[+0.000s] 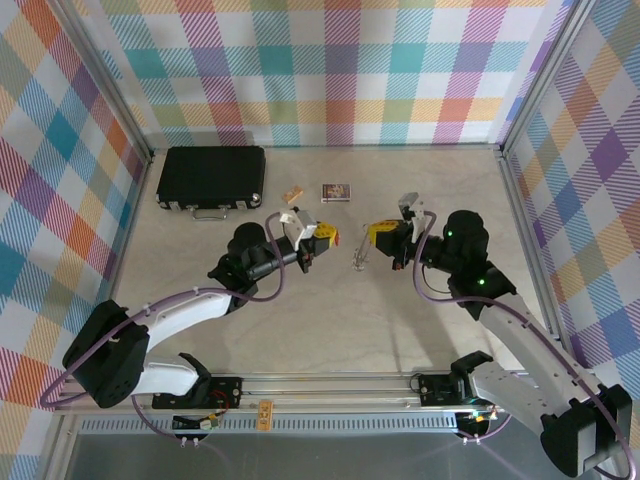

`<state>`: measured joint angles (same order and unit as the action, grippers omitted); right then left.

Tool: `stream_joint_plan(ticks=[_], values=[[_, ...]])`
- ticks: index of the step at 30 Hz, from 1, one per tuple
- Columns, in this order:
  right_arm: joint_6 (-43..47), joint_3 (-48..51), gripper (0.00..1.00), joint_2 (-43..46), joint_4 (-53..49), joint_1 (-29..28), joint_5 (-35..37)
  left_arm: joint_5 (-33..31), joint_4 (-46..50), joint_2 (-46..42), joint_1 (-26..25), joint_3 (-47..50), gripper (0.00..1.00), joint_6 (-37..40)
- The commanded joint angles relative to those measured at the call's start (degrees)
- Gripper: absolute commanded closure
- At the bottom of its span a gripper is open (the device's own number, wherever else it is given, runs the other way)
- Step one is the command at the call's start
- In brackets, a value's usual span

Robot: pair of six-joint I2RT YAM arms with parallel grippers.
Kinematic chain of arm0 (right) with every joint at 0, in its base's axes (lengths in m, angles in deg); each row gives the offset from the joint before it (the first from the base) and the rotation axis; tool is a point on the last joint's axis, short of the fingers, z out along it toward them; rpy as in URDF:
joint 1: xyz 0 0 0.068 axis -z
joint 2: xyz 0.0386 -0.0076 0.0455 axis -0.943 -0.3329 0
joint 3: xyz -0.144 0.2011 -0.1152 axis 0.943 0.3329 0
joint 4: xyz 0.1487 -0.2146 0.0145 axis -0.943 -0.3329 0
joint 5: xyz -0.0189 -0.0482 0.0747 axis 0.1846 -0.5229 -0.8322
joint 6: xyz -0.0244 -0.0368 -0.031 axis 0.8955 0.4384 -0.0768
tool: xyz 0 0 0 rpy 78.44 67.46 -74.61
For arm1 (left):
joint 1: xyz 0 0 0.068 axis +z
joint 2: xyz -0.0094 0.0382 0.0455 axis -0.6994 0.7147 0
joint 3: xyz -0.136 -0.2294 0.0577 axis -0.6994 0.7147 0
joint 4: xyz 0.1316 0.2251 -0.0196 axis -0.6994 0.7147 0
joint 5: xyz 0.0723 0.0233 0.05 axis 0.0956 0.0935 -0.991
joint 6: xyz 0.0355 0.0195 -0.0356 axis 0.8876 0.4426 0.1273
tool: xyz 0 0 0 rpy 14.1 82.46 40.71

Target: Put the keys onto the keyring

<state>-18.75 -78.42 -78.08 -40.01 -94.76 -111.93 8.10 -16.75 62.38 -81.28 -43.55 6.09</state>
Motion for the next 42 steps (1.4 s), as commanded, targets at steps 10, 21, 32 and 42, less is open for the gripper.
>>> stream_joint_plan(ticks=[10,21,32,42], values=[[5.8,-3.8,1.00,-0.7,1.9,-1.7,-8.7,19.1,-19.8,3.5,3.2,0.3,1.00,-10.9],[9.4,-4.0,1.00,-1.8,2.1,-4.7,-7.1,20.6,-21.5,3.8,3.5,0.2,1.00,-10.5],[16.2,-2.4,1.00,-0.1,2.3,-8.4,-2.9,19.2,-20.3,-0.7,3.5,4.2,1.00,-3.5],[19.0,-3.1,1.00,-0.5,-0.2,-10.2,0.4,21.0,-21.9,-1.7,3.4,4.7,1.00,-4.9]])
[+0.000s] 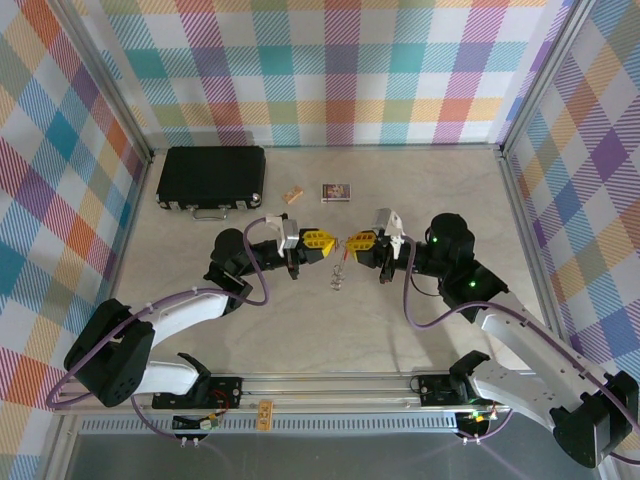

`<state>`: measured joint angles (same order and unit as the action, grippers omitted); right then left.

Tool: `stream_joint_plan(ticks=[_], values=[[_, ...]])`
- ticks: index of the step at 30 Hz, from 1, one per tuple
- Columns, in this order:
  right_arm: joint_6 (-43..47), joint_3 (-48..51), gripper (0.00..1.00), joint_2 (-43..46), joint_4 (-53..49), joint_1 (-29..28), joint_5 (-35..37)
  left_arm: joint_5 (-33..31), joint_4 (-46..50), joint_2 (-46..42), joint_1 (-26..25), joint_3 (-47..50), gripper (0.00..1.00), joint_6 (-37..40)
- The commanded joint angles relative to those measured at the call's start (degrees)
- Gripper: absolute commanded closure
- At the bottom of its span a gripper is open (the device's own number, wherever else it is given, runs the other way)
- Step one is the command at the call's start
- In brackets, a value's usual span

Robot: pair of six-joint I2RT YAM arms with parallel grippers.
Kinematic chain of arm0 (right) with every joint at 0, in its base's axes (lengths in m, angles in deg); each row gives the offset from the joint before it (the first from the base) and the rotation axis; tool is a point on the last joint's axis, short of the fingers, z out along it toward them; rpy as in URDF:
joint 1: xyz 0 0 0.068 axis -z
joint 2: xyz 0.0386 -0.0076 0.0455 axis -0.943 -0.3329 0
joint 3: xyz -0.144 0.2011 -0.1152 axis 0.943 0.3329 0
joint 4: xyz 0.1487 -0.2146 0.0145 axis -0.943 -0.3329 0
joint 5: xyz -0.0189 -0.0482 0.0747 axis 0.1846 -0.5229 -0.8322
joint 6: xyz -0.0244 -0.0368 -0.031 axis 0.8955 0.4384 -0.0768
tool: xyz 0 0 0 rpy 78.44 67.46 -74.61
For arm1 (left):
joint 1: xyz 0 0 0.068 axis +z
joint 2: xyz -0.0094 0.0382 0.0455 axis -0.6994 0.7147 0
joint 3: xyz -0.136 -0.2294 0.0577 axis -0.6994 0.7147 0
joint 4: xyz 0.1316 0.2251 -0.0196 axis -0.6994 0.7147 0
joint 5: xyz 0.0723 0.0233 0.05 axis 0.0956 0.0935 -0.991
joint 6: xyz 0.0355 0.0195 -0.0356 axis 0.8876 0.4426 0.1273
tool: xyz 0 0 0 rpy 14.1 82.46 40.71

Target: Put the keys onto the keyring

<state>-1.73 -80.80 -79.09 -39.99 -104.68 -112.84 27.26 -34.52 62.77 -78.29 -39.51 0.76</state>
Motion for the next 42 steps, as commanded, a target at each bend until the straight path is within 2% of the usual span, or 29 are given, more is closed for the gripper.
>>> stream_joint_plan(ticks=[1,21,35,42], values=[[1.7,-0.7,1.00,0.5,-0.4,-0.2,1.5,1.8,-3.7,-2.3,0.3,0.7,1.00,0.6],[-2.1,-2.6,1.00,-0.6,-2.6,-0.8,2.9,1.1,5.6,-3.1,-2.5,-2.2,1.00,4.0],[-2.2,-2.9,1.00,-1.1,-3.4,-1.4,3.1,-3.0,7.1,-4.7,-2.7,-1.8,1.00,5.4],[-3.0,-3.6,1.00,-1.8,-4.4,-1.4,3.4,-2.5,7.9,-4.8,-3.1,-2.0,1.00,5.7]])
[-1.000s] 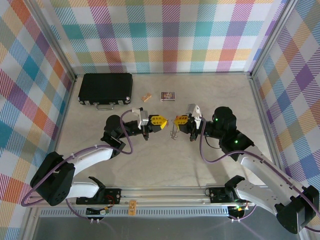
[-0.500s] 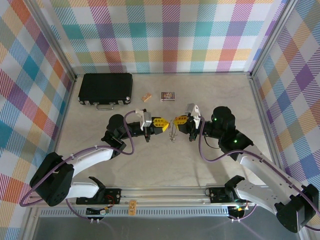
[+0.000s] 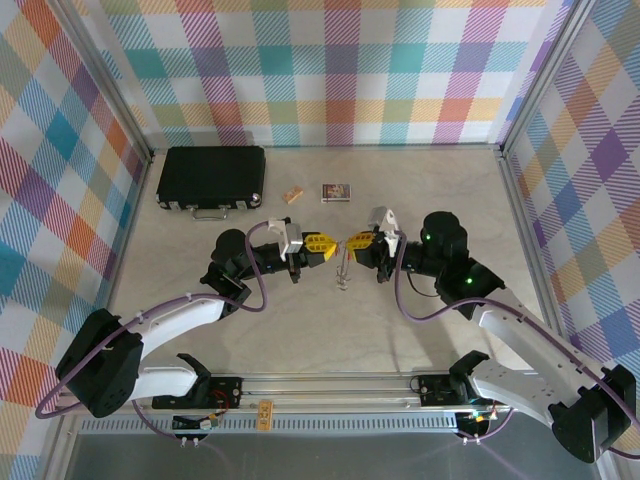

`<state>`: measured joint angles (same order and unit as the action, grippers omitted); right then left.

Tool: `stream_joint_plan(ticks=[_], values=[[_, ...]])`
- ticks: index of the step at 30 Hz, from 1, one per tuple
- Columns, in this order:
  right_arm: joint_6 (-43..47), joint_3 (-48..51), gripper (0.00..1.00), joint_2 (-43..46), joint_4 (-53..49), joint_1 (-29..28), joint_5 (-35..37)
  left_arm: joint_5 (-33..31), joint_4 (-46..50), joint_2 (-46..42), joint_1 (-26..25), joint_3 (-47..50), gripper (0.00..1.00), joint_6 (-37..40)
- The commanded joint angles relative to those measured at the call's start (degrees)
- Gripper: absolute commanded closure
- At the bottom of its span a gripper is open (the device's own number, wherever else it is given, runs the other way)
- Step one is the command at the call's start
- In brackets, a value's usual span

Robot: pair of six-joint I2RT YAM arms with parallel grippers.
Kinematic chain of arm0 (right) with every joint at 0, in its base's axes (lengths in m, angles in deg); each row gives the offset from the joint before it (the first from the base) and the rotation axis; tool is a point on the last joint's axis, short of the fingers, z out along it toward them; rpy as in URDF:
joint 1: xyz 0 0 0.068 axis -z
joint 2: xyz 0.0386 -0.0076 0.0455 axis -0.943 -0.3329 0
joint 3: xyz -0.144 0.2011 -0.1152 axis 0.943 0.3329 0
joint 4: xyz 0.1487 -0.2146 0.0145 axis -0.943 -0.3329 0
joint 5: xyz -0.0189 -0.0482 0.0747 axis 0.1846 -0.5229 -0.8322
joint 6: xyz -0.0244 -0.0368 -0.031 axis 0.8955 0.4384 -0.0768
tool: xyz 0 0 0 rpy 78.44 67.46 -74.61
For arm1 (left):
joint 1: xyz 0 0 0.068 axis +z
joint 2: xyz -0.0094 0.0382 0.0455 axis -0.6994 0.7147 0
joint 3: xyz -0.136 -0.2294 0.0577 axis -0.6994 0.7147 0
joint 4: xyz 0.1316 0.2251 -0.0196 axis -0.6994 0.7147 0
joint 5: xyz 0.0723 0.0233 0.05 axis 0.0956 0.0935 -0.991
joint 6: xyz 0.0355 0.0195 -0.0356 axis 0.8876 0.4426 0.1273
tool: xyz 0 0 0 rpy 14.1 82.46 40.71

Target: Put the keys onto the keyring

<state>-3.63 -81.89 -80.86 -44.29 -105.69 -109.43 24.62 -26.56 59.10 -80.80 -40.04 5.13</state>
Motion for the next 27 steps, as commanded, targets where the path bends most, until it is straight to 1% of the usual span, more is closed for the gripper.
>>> stream_joint_plan(ticks=[1,15,27], values=[[-1.3,-2.6,1.00,-0.2,-0.1,-0.4,0.2,0.3,0.1,-1.1,-0.6,-1.5,1.00,1.4],[-1.5,-2.7,1.00,-0.1,-0.6,-0.5,-0.4,-2.5,1.8,-1.7,-0.7,-1.5,1.00,2.4],[-1.6,-2.7,1.00,-0.5,-0.4,-0.7,-0.4,-1.6,2.5,-1.3,-0.8,-2.0,1.00,2.4]])
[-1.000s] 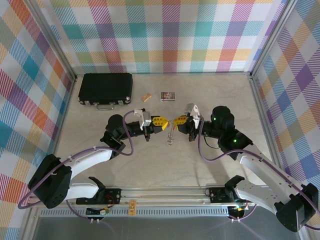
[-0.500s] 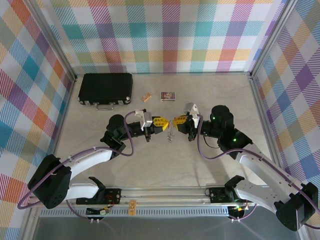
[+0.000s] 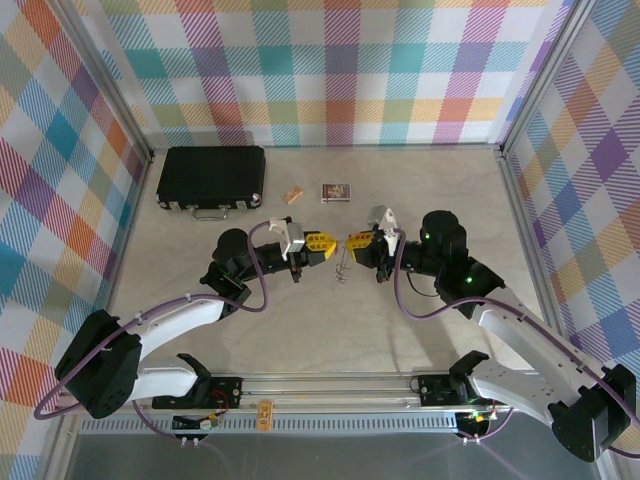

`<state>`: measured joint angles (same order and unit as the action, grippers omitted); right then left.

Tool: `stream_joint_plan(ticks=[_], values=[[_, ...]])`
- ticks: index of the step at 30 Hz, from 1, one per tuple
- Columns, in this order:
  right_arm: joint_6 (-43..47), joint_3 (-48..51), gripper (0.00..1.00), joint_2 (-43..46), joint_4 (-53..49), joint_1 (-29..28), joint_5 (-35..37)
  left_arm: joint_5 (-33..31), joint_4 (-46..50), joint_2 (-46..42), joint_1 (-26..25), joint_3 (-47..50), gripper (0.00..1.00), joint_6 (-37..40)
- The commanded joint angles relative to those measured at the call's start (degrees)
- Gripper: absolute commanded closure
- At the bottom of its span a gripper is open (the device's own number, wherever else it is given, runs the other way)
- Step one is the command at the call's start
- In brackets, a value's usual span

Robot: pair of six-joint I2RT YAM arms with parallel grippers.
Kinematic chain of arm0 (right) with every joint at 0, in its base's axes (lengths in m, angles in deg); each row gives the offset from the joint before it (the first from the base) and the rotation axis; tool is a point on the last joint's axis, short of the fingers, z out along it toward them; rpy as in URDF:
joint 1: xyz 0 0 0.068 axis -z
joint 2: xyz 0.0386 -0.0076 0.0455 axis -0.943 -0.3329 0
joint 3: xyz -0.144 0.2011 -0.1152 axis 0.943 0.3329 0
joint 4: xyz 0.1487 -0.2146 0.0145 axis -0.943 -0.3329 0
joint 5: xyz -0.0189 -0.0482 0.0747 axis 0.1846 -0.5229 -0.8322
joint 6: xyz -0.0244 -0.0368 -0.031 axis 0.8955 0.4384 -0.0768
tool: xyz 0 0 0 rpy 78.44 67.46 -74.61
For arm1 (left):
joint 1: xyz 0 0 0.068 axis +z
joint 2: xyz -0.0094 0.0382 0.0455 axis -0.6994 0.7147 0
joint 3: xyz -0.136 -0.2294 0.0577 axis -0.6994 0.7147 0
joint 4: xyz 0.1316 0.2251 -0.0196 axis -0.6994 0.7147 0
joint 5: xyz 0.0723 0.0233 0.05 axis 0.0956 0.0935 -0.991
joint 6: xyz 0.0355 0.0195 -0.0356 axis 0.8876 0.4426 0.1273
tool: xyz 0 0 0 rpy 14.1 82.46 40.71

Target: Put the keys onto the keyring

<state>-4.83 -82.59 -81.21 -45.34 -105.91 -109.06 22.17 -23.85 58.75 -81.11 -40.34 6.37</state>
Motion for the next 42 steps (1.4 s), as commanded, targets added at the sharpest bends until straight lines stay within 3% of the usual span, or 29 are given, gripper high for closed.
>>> stream_joint_plan(ticks=[1,15,31,42], values=[[-0.4,-2.0,1.00,-0.3,0.7,-0.6,-0.8,0.9,-0.2,-1.1,-0.4,-1.7,1.00,1.2],[-2.9,-2.5,1.00,-0.5,0.0,-0.9,2.2,1.1,-0.2,-1.0,-0.7,-1.6,1.00,1.5],[-3.9,-4.8,1.00,-1.3,-4.8,-0.9,5.2,-5.2,-3.6,-0.1,-1.1,0.6,1.00,5.6],[-4.2,-4.8,1.00,-1.4,-4.3,-0.9,4.9,-3.1,-2.7,0.8,-1.4,-0.2,1.00,5.6]])
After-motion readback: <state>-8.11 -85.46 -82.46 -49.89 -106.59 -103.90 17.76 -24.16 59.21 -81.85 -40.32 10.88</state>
